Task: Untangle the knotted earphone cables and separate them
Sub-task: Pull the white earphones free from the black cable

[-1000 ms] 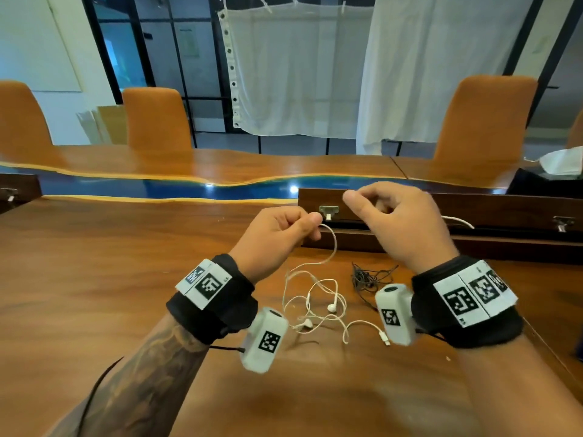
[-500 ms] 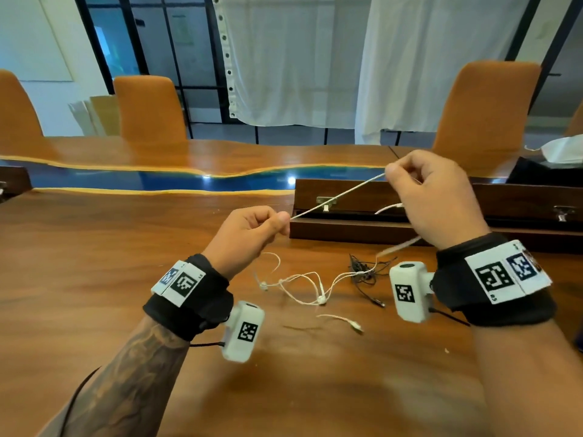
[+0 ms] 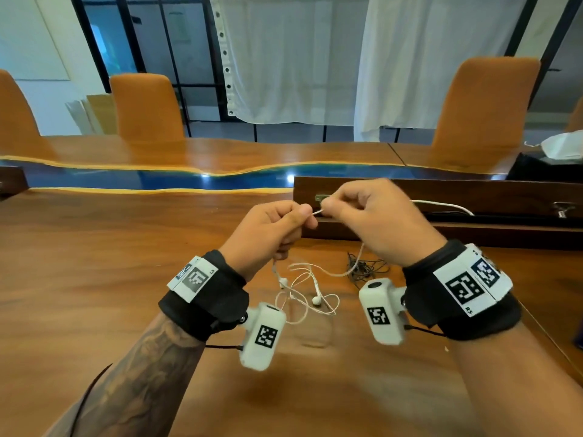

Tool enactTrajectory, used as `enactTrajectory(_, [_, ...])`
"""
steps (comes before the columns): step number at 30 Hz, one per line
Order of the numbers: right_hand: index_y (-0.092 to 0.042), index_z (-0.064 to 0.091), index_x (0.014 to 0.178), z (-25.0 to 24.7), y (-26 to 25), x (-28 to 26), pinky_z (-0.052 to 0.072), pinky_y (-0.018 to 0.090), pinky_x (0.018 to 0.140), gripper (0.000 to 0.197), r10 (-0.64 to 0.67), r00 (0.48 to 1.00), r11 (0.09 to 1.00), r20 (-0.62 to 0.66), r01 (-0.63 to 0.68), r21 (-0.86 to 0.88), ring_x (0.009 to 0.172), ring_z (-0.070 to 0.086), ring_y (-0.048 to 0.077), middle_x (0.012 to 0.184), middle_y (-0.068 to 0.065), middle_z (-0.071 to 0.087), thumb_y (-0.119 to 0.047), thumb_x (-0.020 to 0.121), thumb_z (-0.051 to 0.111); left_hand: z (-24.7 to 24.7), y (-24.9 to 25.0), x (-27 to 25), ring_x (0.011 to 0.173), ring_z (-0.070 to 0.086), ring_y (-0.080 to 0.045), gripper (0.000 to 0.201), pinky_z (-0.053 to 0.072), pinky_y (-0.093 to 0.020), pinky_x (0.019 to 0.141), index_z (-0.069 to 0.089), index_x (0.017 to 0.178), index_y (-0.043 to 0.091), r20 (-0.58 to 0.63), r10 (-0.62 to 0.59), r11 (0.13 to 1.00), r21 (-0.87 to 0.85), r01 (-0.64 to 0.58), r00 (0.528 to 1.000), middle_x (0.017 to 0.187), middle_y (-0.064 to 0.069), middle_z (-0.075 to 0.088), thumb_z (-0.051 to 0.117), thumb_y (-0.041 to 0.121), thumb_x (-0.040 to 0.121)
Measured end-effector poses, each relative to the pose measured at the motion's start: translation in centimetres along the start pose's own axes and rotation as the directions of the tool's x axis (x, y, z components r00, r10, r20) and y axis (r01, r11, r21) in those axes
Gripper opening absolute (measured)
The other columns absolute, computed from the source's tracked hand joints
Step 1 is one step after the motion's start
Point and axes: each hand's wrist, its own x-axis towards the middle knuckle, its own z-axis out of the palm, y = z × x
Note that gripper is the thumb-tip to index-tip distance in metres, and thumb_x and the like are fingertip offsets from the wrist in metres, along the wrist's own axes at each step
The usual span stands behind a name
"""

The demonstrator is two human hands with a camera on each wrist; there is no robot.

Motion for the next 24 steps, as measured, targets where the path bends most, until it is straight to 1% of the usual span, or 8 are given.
enactTrajectory(3, [-0.021, 0.073, 0.092, -1.9, 0.7, 0.2, 0.047, 0.02, 0.068, 0.024, 0.037, 0.969, 0.999, -0.243, -0.031, 0.028, 0.078, 0.061, 0.008, 0.082, -0.002, 0.069, -0.036, 0.101, 0.057, -0.9, -1.5, -0.8, 0.053, 0.028, -0.014, 0.032, 0.029, -0.03, 0.051, 0.067, 0.09, 0.009, 0.006, -0.055, 0.998, 0.005, 0.055, 0.998, 0.058, 0.003, 0.034, 0.055, 0.039, 0.093])
enactTrajectory(6, [-0.012, 0.07, 0.095, -3.5, 1.1, 0.4, 0.04, 0.015, 0.057, 0.028, 0.054, 0.892, 0.996, -0.45, -0.014, 0.092, 0.063, 0.052, 0.006, 0.072, 0.001, 0.059, -0.032, 0.105, 0.052, -1.7, -2.9, -1.5, 0.053, 0.034, -0.013, 0.028, 0.037, -0.032, 0.055, 0.067, 0.09, 0.008, 0.053, -0.09, 0.994, 0.061, 0.086, 0.995, 0.058, 0.003, 0.038, 0.055, 0.032, 0.097])
enactTrajectory(11, [-0.015, 0.064, 0.094, -4.4, 1.6, 0.7, 0.038, 0.01, 0.059, 0.024, 0.065, 0.807, 0.995, -0.587, -0.009, 0.098, 0.064, 0.048, -0.002, 0.082, 0.005, 0.06, -0.03, 0.106, 0.05, -2.5, -3.8, -1.9, 0.054, 0.04, -0.012, 0.031, 0.048, -0.035, 0.07, 0.068, 0.094, 0.001, 0.063, -0.129, 0.982, 0.144, 0.119, 0.99, 0.058, 0.001, 0.044, 0.052, 0.026, 0.1])
enactTrajectory(16, [-0.024, 0.07, 0.094, -2.5, 2.1, 0.3, 0.047, 0.023, 0.073, 0.018, 0.118, 0.956, 0.992, -0.27, -0.125, -0.009, 0.083, 0.06, 0.008, 0.088, -0.004, 0.067, -0.037, 0.1, 0.059, -2.1, -2.3, -1.6, 0.054, 0.037, -0.012, 0.029, 0.051, -0.036, 0.062, 0.07, 0.094, 0.007, 0.026, -0.055, 0.992, 0.118, 0.052, 0.998, 0.058, 0.001, 0.036, 0.051, 0.029, 0.1])
enactTrajectory(18, [-0.028, 0.068, 0.111, -1.3, 1.5, 0.0, 0.047, 0.02, 0.081, 0.02, 0.101, 0.972, 0.995, -0.21, -0.098, 0.022, 0.097, 0.06, 0.002, 0.103, -0.012, 0.066, -0.041, 0.097, 0.061, -1.5, -1.0, -1.3, 0.053, 0.037, -0.012, 0.03, 0.049, -0.035, 0.058, 0.07, 0.096, 0.007, 0.055, -0.015, 0.995, 0.102, 0.009, 0.998, 0.059, 0.0, 0.037, 0.051, 0.03, 0.1])
enactTrajectory(21, [-0.031, 0.054, 0.139, 0.5, 0.0, -0.1, 0.047, 0.019, 0.095, 0.049, 0.043, 0.999, 0.982, -0.004, -0.042, 0.184, 0.115, 0.058, -0.002, 0.124, -0.015, 0.062, -0.046, 0.094, 0.064, -0.3, 0.7, -0.8, 0.053, 0.039, -0.011, 0.029, 0.044, -0.031, 0.052, 0.071, 0.099, 0.008, 0.077, 0.065, 0.99, 0.119, -0.074, 0.995, 0.06, -0.001, 0.041, 0.051, 0.03, 0.1])
enactTrajectory(23, [-0.028, 0.046, 0.146, 1.2, -0.6, -0.2, 0.054, 0.024, 0.094, 0.058, 0.025, 0.984, 0.965, 0.177, -0.07, 0.252, 0.108, 0.066, 0.0, 0.121, -0.009, 0.068, -0.042, 0.094, 0.065, 0.3, 1.2, -0.4, 0.052, 0.04, -0.011, 0.026, 0.042, -0.031, 0.049, 0.071, 0.101, 0.007, 0.045, 0.102, 0.988, 0.116, -0.107, 0.994, 0.061, -0.004, 0.044, 0.052, 0.024, 0.102])
enactTrajectory(24, [-0.026, 0.048, 0.144, 1.2, -0.8, -0.2, 0.059, 0.027, 0.086, 0.054, 0.023, 0.977, 0.963, 0.213, -0.079, 0.258, 0.095, 0.07, 0.002, 0.108, -0.005, 0.073, -0.041, 0.094, 0.065, 0.4, 1.2, -0.2, 0.051, 0.039, -0.012, 0.024, 0.041, -0.031, 0.048, 0.071, 0.1, 0.008, 0.025, 0.107, 0.988, 0.109, -0.109, 0.994, 0.06, -0.005, 0.044, 0.052, 0.021, 0.103])
